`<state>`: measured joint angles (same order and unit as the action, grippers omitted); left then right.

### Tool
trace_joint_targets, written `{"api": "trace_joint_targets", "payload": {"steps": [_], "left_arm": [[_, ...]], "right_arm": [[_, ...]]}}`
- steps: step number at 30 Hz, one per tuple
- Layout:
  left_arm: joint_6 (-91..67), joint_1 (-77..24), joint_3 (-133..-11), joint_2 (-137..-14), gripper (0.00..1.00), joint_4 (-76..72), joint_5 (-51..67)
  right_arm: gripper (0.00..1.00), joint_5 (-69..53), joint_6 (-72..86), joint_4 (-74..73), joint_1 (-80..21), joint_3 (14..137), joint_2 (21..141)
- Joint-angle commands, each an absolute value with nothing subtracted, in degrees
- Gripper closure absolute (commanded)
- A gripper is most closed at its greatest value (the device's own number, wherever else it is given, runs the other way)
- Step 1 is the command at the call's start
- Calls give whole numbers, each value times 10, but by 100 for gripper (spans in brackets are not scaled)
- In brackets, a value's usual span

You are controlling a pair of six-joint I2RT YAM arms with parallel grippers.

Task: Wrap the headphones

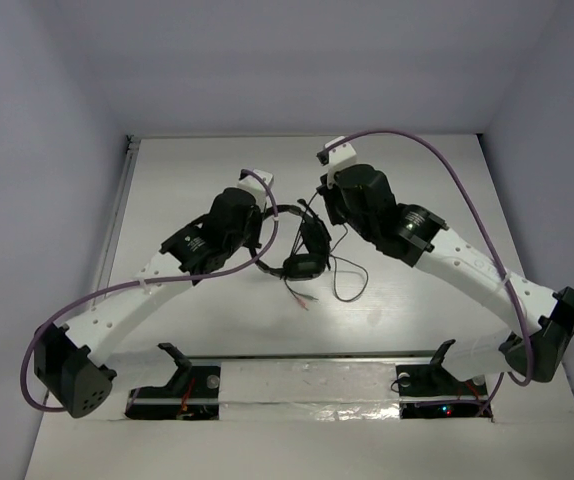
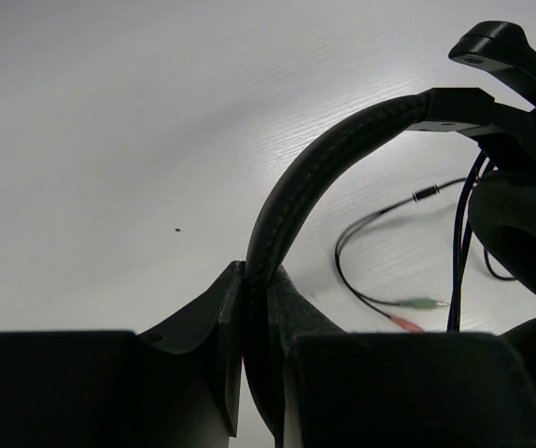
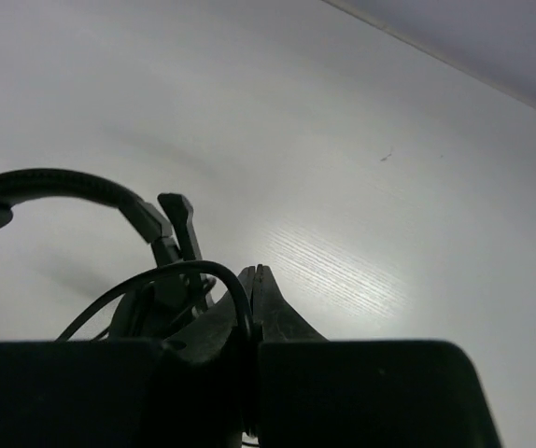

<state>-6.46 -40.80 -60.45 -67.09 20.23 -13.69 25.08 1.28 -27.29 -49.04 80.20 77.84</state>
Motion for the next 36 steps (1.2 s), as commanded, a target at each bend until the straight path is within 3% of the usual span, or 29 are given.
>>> {"api": "trace_joint_targets", "payload": {"steps": [1,18,27,33,36], "left_arm": [[-72,-410,-623,-632,100,174,-84],[-74,-379,-697,-633,100,187,-14],[-82,-300,-703,-613,100,168,111],[-90,-286,-722,-611,100,162,185],[-105,-279,-733,-609,100,153,218]], "right_arm": [[100,265,7,-203,-483,795,780],[98,232,72,-84,-449,674,734],[97,130,85,-46,-417,639,687],[90,65,91,-6,-411,609,694],[82,25,97,47,-400,580,690]]}}
